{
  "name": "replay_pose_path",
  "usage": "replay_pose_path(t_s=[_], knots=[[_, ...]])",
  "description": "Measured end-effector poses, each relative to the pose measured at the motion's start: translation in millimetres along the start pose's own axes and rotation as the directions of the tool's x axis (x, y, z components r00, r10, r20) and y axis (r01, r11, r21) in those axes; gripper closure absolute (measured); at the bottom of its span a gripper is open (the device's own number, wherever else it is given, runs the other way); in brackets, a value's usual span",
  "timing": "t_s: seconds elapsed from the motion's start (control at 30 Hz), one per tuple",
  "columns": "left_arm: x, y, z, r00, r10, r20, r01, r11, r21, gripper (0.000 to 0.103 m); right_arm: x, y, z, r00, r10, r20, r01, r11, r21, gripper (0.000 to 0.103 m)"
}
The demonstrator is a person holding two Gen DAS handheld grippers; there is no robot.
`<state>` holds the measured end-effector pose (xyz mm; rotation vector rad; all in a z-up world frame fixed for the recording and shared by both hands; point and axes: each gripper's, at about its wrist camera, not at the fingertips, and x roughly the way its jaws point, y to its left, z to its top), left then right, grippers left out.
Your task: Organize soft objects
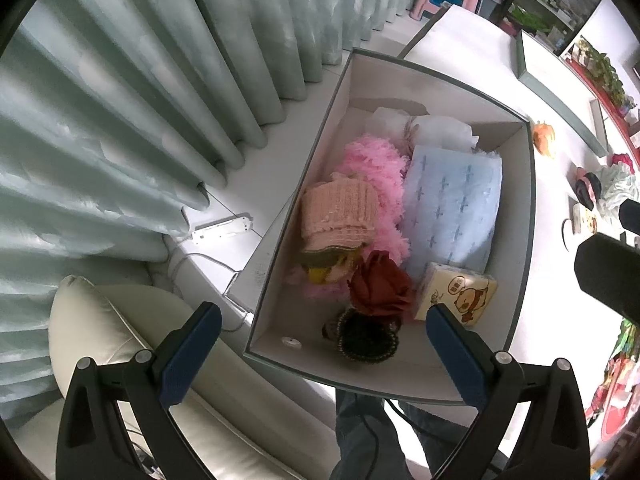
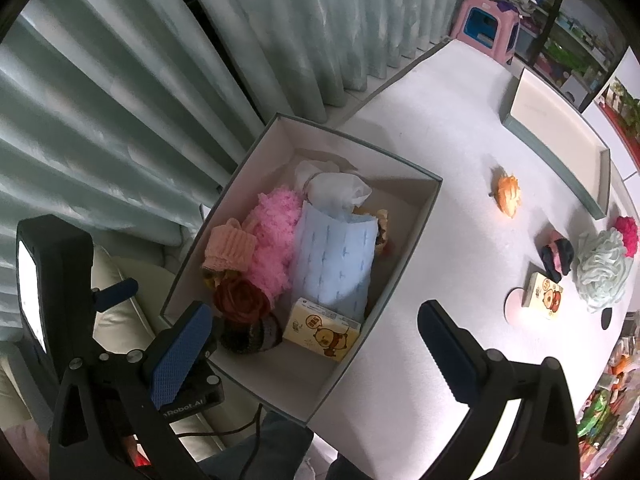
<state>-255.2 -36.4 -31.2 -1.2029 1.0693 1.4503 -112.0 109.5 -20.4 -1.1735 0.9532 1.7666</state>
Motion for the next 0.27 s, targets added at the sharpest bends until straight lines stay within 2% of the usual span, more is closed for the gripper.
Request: replay_pose_path(t_s=[0.27], knots=[[-0.4, 1.5, 0.7, 1.000, 0.006, 0.014, -0.006, 1.000, 0.005, 0.000, 2.5, 1.2, 0.6, 1.000, -0.002, -0.011, 0.002, 1.000, 0.005, 0.000]])
